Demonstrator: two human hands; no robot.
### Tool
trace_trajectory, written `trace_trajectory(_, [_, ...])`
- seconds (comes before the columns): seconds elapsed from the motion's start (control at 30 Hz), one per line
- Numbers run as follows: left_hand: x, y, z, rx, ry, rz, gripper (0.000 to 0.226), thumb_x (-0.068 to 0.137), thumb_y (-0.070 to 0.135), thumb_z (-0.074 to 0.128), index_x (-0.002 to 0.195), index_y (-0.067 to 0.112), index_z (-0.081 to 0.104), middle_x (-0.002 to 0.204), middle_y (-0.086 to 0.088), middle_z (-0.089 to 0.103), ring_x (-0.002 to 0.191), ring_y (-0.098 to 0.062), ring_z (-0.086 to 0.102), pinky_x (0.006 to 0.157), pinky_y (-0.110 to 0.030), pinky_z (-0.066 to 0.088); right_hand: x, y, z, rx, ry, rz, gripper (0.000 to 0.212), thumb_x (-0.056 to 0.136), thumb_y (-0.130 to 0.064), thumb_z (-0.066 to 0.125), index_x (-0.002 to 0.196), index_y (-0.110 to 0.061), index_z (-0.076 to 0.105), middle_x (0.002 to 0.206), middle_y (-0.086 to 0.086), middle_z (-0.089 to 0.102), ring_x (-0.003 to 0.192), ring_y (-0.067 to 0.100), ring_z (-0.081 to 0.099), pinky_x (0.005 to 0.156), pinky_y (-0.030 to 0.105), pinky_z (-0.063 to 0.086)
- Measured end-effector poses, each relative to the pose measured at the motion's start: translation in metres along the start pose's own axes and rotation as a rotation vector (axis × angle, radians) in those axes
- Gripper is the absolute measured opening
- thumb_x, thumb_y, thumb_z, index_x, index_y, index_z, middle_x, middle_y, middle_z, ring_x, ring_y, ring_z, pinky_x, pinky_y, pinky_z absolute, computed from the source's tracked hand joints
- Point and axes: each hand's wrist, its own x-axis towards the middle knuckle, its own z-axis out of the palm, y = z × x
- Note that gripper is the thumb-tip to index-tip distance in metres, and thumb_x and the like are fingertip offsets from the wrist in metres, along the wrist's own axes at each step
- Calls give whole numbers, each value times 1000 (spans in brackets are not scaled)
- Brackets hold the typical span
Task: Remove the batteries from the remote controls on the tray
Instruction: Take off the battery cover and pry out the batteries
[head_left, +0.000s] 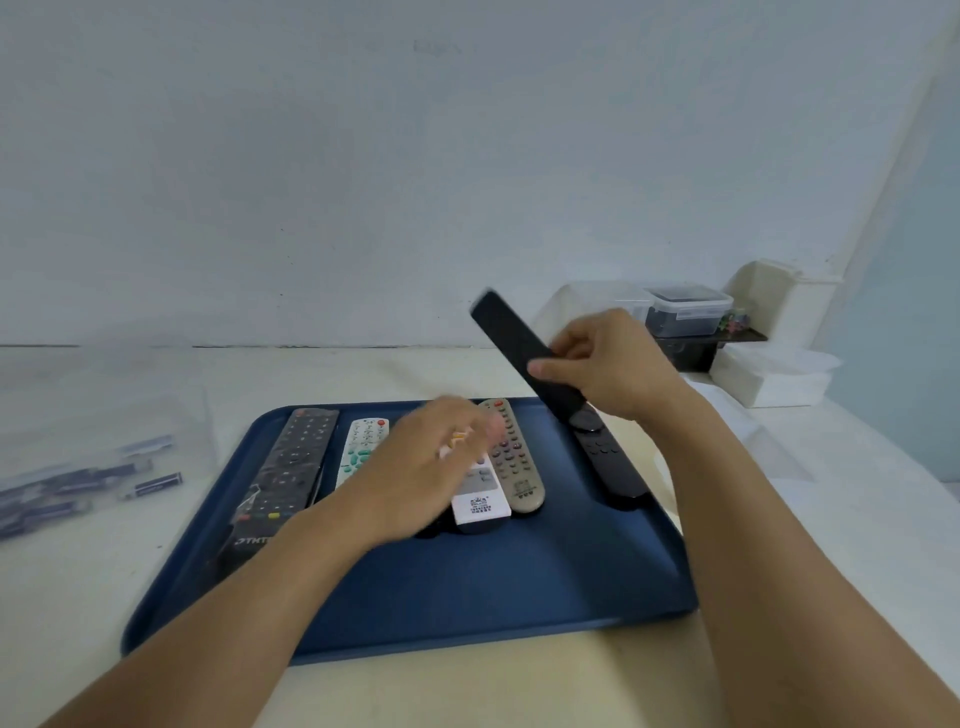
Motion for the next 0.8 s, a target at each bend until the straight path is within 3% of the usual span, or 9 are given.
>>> trace_trajectory(0.1, [8,7,-19,-694,256,-333,85,86,86,24,96,17,73,103,-5,74,96,-26,69,80,-41,58,-8,-19,11,298,85,-283,14,75,-23,86,85,-20,77,79,-8,75,53,4,54,62,20,48])
trace_trajectory(0.17, [7,8,-38,-1205,93,-521,99,84,86,28,117,1,68,116,-20,72,88,-34,70,64,-40,62,-14,-28,26,337,100,-394,16,74,-12,86,87,-15,79,79,-4,75,54,7,52,57,11,41])
trace_trajectory(0.23, [-2,14,-50,-1409,-106,-562,91,87,74,45,125,-6,65,123,-28,68,83,-34,72,55,-35,62,-15,-28,42,320,101,-456,19,72,-3,85,87,-12,79,84,-5,76,62,4,60,61,8,42])
trace_trajectory(0.37, [-2,18,-37,-1177,-73,-469,29,96,17,57,119,2,66,95,-15,75,66,-18,69,53,-24,58,-16,-28,54,399,54,-427,34,75,14,72,96,-12,77,102,-8,73,80,2,69,61,11,50])
trace_trajectory(0.43, [1,15,-30,-1030,-25,-405,25,101,5,51,124,7,61,91,-12,72,65,-18,63,56,-28,56,-14,-28,50,399,57,-349,52,79,9,66,120,-22,68,122,-14,66,93,4,70,68,20,57])
trace_trajectory(0.5, [2,12,-26,-863,11,-351,20,104,6,50,121,9,59,83,-10,67,61,-19,58,53,-31,51,-11,-25,44,506,-17,-192,53,85,3,65,133,-21,59,127,-7,65,98,9,70,76,27,60])
trace_trajectory(0.57, [2,10,-22,-730,25,-314,15,106,16,49,115,8,58,78,-8,63,56,-19,54,49,-31,47,-10,-25,42,669,-183,-71,34,91,-10,70,125,-14,64,112,8,73,95,19,71,76,31,60])
trace_trajectory(0.63, [2,10,-18,-630,38,-292,22,107,25,48,109,7,59,76,-8,65,53,-19,55,48,-30,48,-12,-24,44,674,-254,-109,25,87,-20,76,110,-12,70,97,11,76,88,22,72,76,32,59])
trace_trajectory(0.8, [3,9,-16,-578,44,-273,25,106,30,48,104,8,60,71,-7,65,49,-19,54,46,-29,46,-11,-23,47,654,-175,-191,23,79,-14,83,97,-6,72,85,16,74,73,21,67,65,29,54])
